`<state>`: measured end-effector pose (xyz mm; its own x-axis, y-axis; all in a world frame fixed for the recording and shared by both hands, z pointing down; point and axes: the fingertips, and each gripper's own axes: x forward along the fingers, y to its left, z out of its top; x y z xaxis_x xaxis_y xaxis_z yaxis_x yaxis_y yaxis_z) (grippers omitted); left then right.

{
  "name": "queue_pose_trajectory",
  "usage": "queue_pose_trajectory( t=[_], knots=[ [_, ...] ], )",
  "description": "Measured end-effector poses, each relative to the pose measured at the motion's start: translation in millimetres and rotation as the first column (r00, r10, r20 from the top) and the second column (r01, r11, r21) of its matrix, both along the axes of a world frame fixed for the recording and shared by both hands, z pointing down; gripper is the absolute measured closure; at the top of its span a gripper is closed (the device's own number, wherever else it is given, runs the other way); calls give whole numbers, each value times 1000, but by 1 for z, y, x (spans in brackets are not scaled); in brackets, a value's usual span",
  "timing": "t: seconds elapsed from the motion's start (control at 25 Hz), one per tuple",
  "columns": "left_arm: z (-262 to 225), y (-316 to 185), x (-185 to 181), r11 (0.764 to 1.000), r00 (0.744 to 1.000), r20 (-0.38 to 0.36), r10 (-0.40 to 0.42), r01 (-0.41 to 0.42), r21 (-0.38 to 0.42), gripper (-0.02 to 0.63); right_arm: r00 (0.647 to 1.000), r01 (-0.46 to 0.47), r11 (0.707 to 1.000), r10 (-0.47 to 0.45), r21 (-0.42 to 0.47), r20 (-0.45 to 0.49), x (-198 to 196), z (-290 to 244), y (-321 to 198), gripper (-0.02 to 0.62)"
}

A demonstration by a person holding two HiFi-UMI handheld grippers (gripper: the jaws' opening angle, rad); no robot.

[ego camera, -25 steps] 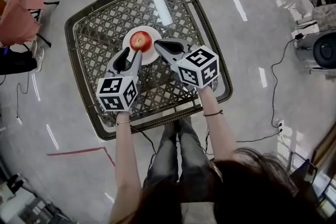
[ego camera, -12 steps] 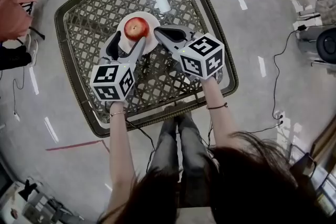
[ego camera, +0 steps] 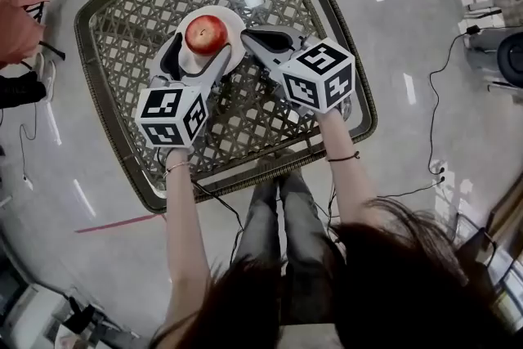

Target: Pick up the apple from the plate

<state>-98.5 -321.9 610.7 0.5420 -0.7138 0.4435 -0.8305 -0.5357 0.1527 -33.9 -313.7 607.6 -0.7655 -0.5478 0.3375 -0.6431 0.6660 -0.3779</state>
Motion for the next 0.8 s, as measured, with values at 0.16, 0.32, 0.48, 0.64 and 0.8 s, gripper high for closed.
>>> queue_pose_trajectory(
  t=[0.16,0.32,0.48,0.64,0.8],
  knots=[
    [1,-7,4,1000,1000,6,18,-18,12,188,1000,-7,1000,7,-4,2,2,2,0,586],
    [3,-14,5,999,999,20,32,-32,8,178,1000,-3,1000,3,-6,-1,3,2,-1,586],
    [4,-18,9,999,998,47,47,-48,17,178,1000,-7,1000,7,-2,-3,6,3,0,586],
    [7,-20,12,998,997,50,58,-59,14,178,1000,-10,1000,10,1,-5,7,3,-2,586],
    [9,-21,13,997,995,67,78,-79,7,179,1000,-9,1000,9,3,-6,7,3,-2,586]
  ],
)
